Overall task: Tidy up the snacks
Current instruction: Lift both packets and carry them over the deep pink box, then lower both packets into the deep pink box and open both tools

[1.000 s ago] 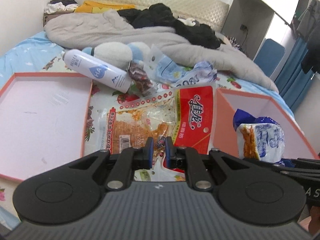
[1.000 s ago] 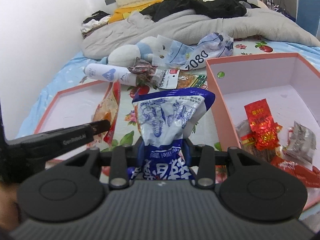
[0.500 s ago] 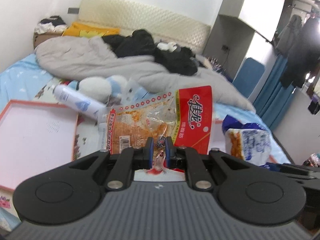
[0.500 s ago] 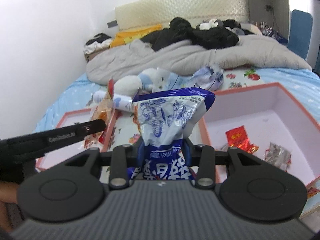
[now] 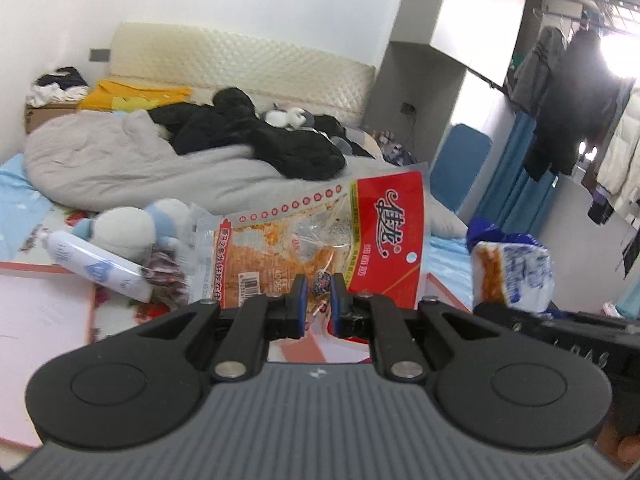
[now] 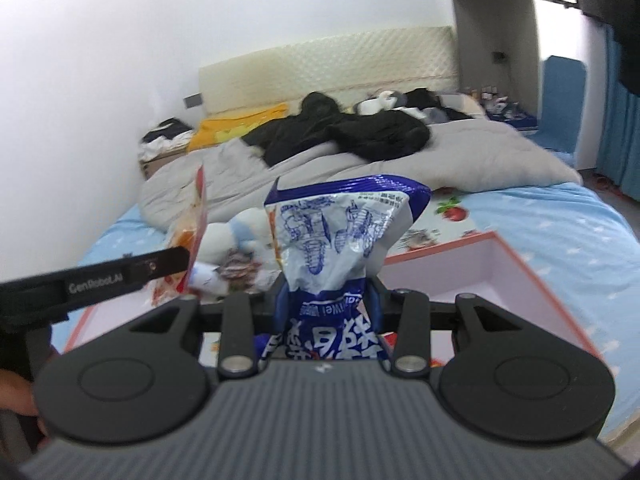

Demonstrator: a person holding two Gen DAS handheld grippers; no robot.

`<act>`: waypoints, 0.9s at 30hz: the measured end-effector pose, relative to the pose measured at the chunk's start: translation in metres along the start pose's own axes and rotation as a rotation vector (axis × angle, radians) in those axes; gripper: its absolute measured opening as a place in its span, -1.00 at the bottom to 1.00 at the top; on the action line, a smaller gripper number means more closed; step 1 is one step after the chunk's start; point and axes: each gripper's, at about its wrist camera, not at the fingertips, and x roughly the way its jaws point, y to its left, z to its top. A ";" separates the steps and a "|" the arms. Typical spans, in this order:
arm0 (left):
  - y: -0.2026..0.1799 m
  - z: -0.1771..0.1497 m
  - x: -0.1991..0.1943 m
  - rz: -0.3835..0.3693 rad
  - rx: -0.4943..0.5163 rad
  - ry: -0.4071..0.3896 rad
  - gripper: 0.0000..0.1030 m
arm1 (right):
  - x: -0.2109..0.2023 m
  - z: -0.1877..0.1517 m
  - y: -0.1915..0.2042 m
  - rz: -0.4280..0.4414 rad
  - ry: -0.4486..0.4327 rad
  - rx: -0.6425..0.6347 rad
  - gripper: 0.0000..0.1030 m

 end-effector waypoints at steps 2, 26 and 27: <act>-0.007 -0.001 0.021 -0.012 -0.001 0.022 -0.74 | 0.008 0.001 -0.017 -0.019 0.007 0.018 -0.20; -0.071 -0.084 0.224 -0.148 0.050 0.386 -0.73 | 0.127 -0.086 -0.151 -0.212 0.332 0.188 -0.17; -0.070 -0.086 0.227 -0.148 0.043 0.397 -0.71 | 0.128 -0.089 -0.152 -0.217 0.339 0.193 -0.16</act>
